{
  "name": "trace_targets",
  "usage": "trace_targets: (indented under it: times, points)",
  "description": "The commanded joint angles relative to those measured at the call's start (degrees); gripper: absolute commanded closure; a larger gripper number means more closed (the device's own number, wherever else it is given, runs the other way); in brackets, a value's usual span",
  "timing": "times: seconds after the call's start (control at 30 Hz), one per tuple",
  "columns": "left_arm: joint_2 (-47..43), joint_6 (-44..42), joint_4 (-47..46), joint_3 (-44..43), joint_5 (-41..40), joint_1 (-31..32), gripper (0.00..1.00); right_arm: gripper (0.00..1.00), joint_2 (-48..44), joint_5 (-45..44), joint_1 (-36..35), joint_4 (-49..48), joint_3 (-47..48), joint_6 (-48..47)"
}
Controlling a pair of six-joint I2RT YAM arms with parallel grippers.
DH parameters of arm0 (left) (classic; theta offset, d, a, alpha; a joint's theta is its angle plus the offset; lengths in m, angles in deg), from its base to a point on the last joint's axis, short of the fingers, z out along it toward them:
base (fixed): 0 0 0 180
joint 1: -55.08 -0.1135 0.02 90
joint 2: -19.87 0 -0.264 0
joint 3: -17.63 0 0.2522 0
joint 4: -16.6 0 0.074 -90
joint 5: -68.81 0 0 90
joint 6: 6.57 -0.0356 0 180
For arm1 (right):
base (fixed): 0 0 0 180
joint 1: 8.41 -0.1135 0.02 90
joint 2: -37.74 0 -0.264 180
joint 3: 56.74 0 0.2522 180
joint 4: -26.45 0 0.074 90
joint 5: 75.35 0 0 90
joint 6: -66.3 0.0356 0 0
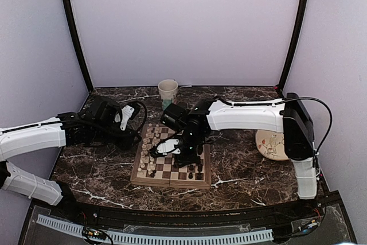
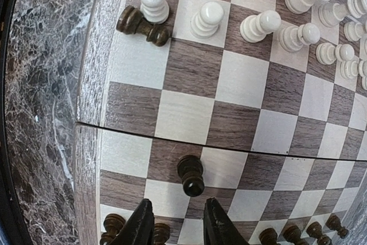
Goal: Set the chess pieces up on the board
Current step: Pick up the pawn from the chessboard.
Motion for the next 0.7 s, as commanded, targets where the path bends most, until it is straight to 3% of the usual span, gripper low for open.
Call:
trace_targets:
  times: [0.0, 0.23, 0.4, 0.67]
  points:
    - [-1.4, 0.2, -0.2, 0.9, -0.5, -0.3, 0.58, 0.69, 1.6, -0.1, 0.3, -0.2, 2.8, 0.9]
    - [-1.2, 0.0, -0.1, 0.9, -0.5, -0.3, 0.58, 0.72, 4.0, 1.7, 0.4, 0.3, 5.0, 1.5]
    - [-1.0, 0.0, -0.1, 1.0, -0.3, -0.3, 0.58, 0.85, 4.4, 3.4, 0.9, 0.5, 5.6, 1.9]
    - [-0.4, -0.1, -0.1, 0.8, 0.0, -0.3, 0.58, 0.91, 4.0, 4.8, 2.6, 1.7, 5.6, 2.7]
